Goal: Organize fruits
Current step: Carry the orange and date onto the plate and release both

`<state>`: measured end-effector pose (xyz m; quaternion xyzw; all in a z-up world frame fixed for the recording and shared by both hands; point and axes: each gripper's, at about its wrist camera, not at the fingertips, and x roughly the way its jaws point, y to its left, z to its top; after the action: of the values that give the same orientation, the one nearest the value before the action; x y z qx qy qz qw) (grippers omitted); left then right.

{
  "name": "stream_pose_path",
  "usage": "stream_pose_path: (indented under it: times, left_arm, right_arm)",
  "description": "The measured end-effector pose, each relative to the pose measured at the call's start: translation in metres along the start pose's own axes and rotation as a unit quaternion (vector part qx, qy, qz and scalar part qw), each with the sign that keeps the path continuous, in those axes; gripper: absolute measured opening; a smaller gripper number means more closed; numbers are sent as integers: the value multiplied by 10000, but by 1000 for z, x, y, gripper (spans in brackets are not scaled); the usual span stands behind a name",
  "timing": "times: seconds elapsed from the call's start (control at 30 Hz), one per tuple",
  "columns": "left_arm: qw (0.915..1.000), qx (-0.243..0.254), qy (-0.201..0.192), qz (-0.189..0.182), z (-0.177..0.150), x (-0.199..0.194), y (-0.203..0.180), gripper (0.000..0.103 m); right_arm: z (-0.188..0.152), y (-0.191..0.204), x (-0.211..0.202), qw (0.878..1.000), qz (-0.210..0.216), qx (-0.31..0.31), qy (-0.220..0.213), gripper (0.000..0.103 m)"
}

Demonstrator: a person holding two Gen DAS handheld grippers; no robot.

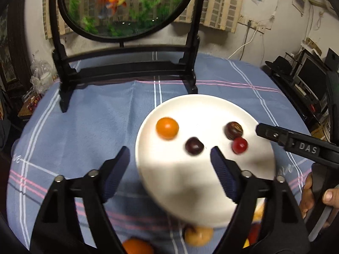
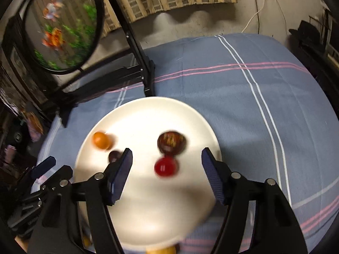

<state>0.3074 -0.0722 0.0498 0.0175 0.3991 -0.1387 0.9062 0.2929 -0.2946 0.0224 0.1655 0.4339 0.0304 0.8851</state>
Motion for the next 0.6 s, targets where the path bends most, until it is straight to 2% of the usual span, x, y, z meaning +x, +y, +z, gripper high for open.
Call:
stream_pose_path:
  times: [0.13, 0.37, 0.6]
  left_arm:
    - [9998, 147, -165, -2, -23, -41, 1, 90]
    - [9997, 208, -97, 57, -76, -86, 17, 92]
    - [9998, 185, 57, 35, -132, -108, 28, 93]
  right_arm:
    - [-33, -10, -42, 9996, -203, -103, -192, 68]
    - [-109, -40, -103, 9964, -609, -90, -575, 71]
    - [-179, -56, -119, 9979, -329, 171, -533, 71]
